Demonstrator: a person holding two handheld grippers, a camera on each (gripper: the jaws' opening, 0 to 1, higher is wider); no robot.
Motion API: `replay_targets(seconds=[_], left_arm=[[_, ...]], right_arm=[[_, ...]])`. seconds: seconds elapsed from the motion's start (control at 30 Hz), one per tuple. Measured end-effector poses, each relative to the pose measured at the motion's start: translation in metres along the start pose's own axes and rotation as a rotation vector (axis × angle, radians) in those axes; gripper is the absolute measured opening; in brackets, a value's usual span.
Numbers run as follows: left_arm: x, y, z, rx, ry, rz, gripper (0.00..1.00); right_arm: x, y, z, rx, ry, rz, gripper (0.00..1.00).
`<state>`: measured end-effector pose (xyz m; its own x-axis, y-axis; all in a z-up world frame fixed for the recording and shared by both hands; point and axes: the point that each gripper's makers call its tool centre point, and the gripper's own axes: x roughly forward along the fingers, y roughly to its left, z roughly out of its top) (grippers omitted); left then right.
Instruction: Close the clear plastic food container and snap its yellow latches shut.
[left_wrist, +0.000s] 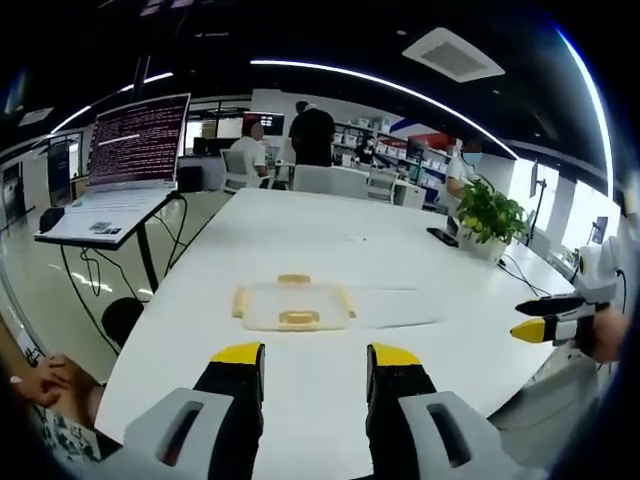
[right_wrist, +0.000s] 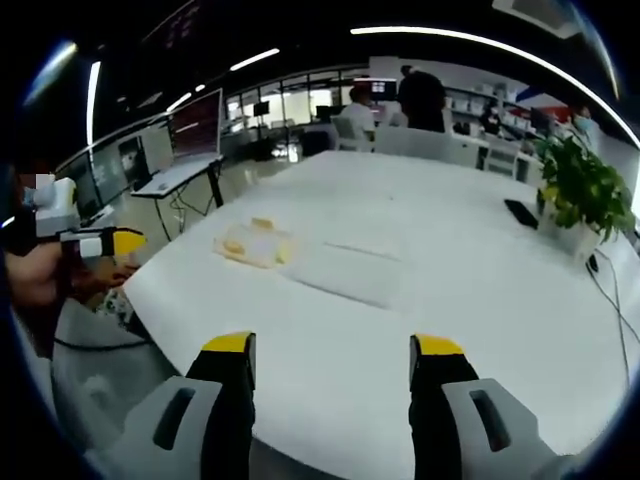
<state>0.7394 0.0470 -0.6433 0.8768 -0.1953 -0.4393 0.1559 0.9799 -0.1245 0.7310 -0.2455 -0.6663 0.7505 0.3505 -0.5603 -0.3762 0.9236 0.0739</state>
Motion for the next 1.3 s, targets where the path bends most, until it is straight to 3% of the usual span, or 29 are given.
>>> replay_targets(seconds=[0.57,0.9,1.3], left_arm=[[0.024,0.029,0.005,0.001,0.013,0.023,0.34],[0.049,0.038,0.011,0.004,0.027,0.006,0.34],[0.078,0.039,0.025,0.046,0.025,-0.040,0.35]], right_arm=[[0.033,0.007,0.014,-0.038,0.031,0.055,0.58],[0.055,0.013,0.027,-0.049,0.039,0.085,0.58],[0.086,0.018,0.054,-0.085,0.022,0.121,0.58]])
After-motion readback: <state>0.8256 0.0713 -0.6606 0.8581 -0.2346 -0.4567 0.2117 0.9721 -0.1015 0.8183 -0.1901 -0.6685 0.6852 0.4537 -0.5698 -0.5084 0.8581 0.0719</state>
